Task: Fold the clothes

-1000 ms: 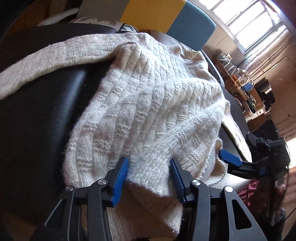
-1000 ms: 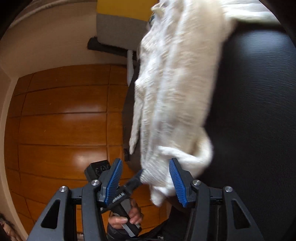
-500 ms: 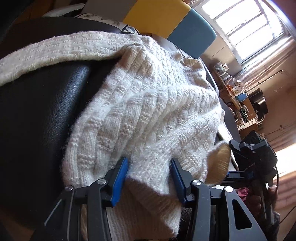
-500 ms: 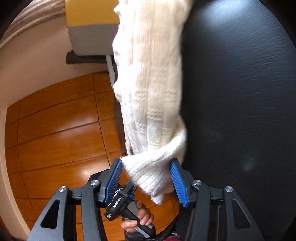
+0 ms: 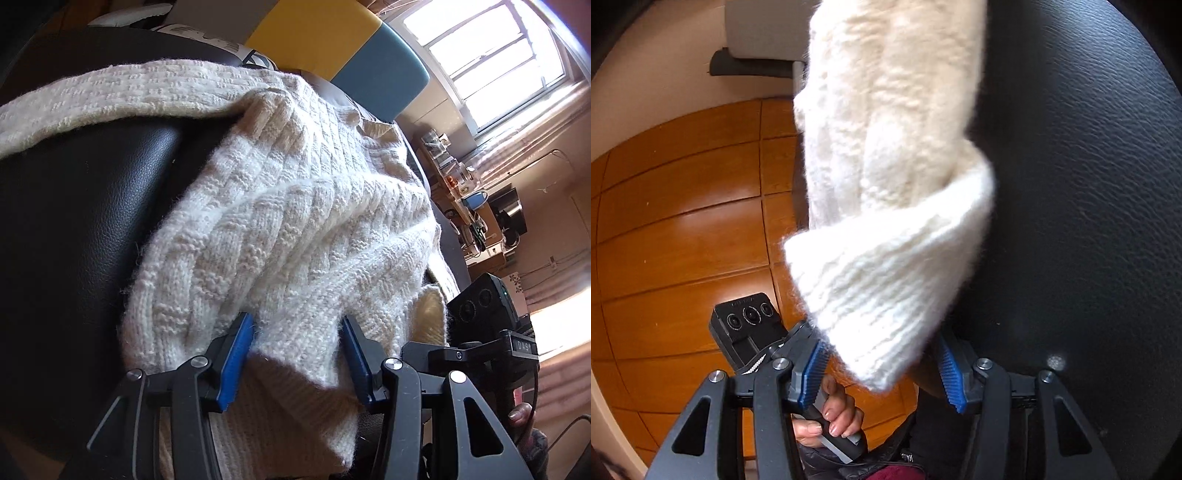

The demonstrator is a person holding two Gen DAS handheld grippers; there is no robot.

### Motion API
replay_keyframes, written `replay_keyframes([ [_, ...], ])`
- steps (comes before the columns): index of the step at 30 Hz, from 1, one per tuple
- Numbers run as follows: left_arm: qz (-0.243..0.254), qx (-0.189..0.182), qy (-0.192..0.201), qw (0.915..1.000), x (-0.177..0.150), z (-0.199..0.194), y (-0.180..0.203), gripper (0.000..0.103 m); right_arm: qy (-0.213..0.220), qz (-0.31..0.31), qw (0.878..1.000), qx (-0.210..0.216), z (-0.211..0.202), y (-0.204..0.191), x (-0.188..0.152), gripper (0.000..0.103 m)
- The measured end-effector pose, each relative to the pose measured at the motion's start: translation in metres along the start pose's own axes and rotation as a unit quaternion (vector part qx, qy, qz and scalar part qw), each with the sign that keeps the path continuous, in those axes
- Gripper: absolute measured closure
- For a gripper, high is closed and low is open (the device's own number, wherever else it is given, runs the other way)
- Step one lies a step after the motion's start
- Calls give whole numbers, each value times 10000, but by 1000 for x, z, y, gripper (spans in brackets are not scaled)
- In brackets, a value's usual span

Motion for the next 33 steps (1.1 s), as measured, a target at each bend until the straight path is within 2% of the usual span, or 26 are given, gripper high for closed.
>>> replay_keyframes([
  [5, -1, -29, -6, 10000, 1, 2, 0, 53, 978, 610, 9930, 275, -39, 15, 13, 48],
  [9, -3, -48, -3, 10000, 2, 3, -1, 52, 1185, 876, 9888, 253, -46, 17, 21, 46],
  [11, -11, -62, -3, 10000, 2, 3, -1, 52, 1182, 473, 9918, -135, -41, 9, 23, 46],
  [13, -22, -81, -8, 10000, 3, 3, -2, 52, 1204, 69, 9910, -582, -38, 1, 21, 51],
  [15, -28, -93, -14, 10000, 4, 3, -2, 52, 1250, -334, 9857, -1083, -35, -6, 17, 71],
  [18, -32, -91, -26, 9999, 5, 3, -3, 52, 1370, -825, 9764, -1454, -32, -18, 13, 78],
  [19, -19, -75, -32, 10000, 5, 3, -2, 51, 1396, -1067, 9706, -1647, -31, -24, 11, 78],
  [20, 3, -56, -40, 10000, 5, 3, -1, 50, 1452, -1395, 9598, -1957, -31, -34, 8, 79],
  [23, 23, -14, -41, 10000, 5, 1, 2, 48, 1616, -2365, 9176, -2758, -34, -64, -5, 81],
  [26, -302, -354, 7, 9989, 6, -7, 0, 46, 1803, -3126, 8719, -3309, -40, -91, -23, 86],
  [28, -455, -507, 95, 9976, 9, -15, -3, 42, 1964, -3446, 8485, -3504, -50, -117, -23, 88],
  [33, -575, -242, -35, 9980, 8, -11, -17, 40, 1768, -3321, 8576, -3506, -53, -112, -31, 88],
])
Point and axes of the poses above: each gripper's, at about its wrist camera, not at the fingertips, and z roughly the way its jaws point, y to its right, x to its top, the point moved 5 cm from there along z, roughly the way its jaws point
